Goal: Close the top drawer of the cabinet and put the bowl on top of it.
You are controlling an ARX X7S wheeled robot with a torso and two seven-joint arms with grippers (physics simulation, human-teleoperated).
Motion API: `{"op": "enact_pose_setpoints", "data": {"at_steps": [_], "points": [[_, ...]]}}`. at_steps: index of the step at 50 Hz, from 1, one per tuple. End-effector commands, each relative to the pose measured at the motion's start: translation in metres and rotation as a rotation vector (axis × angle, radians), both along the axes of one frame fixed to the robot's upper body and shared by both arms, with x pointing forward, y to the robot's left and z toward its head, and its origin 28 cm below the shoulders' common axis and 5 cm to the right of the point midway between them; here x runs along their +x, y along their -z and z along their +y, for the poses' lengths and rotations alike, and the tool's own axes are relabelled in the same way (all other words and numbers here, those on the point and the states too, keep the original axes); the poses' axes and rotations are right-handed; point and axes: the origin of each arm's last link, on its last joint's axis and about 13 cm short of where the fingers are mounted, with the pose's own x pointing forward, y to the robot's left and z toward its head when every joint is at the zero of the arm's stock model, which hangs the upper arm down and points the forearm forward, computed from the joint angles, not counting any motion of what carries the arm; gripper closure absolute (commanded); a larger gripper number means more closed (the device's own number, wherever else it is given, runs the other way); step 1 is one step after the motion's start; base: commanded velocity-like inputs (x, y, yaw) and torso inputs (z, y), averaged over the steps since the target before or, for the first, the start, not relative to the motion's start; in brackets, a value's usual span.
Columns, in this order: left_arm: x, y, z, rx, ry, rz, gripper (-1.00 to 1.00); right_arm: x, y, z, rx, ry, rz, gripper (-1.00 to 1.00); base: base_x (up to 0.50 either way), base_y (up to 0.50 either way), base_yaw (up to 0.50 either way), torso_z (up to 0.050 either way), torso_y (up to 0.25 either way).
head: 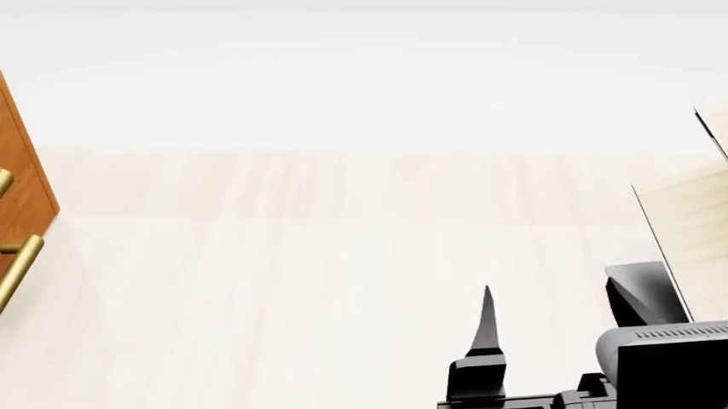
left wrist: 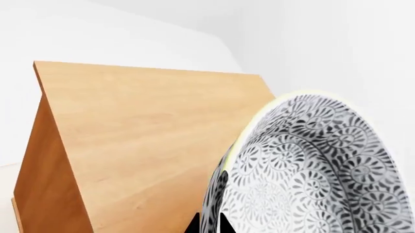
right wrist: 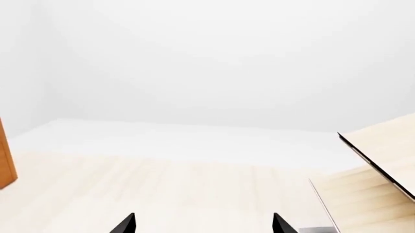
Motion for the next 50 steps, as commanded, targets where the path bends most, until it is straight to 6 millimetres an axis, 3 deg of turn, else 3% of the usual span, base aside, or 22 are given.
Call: {"op": "enact_pose_setpoints", "data": {"at_steps": [1,19,20,50], "points": [[0.0,0.005,0.003,-0.015,-0.01,-0.016,1.0,0.0,0.002,-0.001,-0.001,0.003,0.001,-1.0,0.0,0.0,0.0,0.0,0.0],[-0.001,0.008,0.003,-0.02,0.027,-0.015,1.0,0.0,0.001,0.001,0.001,-0.003,0.005,-1.0,0.0,0.0,0.0,0.0,0.0],[-0.001,0.007,0.003,-0.012,0.033,-0.013,-1.0,0.0,0.002,0.001,0.001,-0.003,0.005,-1.0,0.0,0.0,0.0,0.0,0.0],[-0.007,-0.005,-0.002,-0.038,0.084,-0.063,-1.0,0.003,0.009,0.0,0.007,-0.001,0.019,-1.0,0.0,0.0,0.0,0.0,0.0]]}}
